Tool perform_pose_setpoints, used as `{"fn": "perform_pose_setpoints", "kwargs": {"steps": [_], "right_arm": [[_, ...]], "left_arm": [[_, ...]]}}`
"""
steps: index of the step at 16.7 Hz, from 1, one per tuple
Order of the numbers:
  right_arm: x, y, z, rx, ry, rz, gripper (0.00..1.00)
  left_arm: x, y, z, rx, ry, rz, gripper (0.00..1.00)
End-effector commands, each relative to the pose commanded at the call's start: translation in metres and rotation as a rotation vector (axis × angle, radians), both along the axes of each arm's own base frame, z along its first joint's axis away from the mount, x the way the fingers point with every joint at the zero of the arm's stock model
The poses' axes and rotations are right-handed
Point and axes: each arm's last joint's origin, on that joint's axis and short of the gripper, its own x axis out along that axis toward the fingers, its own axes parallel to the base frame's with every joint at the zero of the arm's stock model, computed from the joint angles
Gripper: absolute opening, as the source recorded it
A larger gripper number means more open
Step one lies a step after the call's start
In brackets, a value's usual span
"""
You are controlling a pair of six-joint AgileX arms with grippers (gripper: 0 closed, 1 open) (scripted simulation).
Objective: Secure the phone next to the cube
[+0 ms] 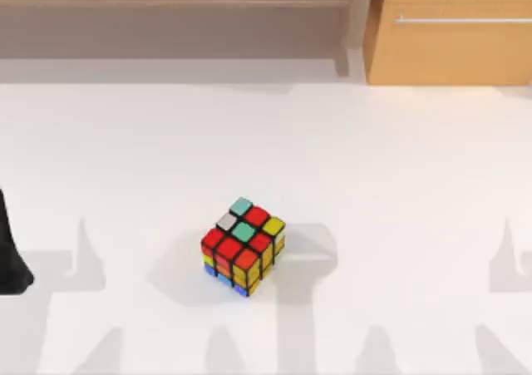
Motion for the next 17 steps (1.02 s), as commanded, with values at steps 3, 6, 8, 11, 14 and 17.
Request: {"fn": "perform_pose_setpoints", "kwargs": {"steps": [3, 6, 8, 11, 14, 17], "right_arm": [[0.0, 0.0, 0.001, -0.006, 0.008, -0.005, 1.0], [0.002, -0.005, 0.014, -0.056, 0.086, -0.043, 1.0], [0.007, -0.01, 0.027, -0.107, 0.185, -0.08, 1.0], [0.024, -0.023, 0.047, -0.189, 0.398, -0.133, 1.0], [0.053, -0.045, 0.062, -0.253, 0.661, -0.158, 1.0], [0.089, -0.077, 0.064, -0.28, 0.939, -0.138, 1.0]], "left_arm": [[0.0, 0.0, 0.0, 0.0, 0.0, 0.0, 1.0], [0.0, 0.0, 0.0, 0.0, 0.0, 0.0, 1.0], [0.0, 0.0, 0.0, 0.0, 0.0, 0.0, 1.0], [0.0, 0.0, 0.0, 0.0, 0.0, 0.0, 1.0], [0.0, 0.0, 0.0, 0.0, 0.0, 0.0, 1.0], [0.0, 0.0, 0.0, 0.0, 0.0, 0.0, 1.0]]}}
